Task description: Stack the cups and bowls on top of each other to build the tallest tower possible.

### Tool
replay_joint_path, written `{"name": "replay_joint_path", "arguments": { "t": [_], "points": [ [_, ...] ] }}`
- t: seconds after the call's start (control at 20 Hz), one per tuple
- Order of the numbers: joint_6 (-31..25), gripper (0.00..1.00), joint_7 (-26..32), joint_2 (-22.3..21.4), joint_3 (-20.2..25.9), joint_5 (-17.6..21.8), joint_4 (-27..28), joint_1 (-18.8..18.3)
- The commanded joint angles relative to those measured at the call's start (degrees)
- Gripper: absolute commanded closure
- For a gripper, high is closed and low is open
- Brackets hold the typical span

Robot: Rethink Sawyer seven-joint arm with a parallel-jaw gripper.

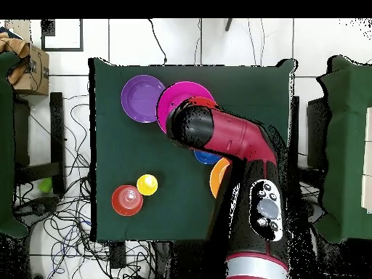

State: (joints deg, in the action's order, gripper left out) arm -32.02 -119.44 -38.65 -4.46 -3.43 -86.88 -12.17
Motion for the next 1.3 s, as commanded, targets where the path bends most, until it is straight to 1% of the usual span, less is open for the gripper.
{"name": "replay_joint_path", "arguments": {
  "t": [0.05, 0.3, 0.6, 1.3],
  "points": [
    [5.2, 0.0, -2.2, 3.1, 6.4, 1.7, -5.8, -0.5],
    [7.4, 0.0, -4.2, 3.7, 5.8, 1.7, -6.4, 0.9],
    [11.9, 0.0, -5.5, 6.8, 4.9, 2.2, -5.5, 1.9],
    [12.9, 0.0, -4.1, 8.4, 4.9, 1.9, -4.4, 1.6]
  ]
}}
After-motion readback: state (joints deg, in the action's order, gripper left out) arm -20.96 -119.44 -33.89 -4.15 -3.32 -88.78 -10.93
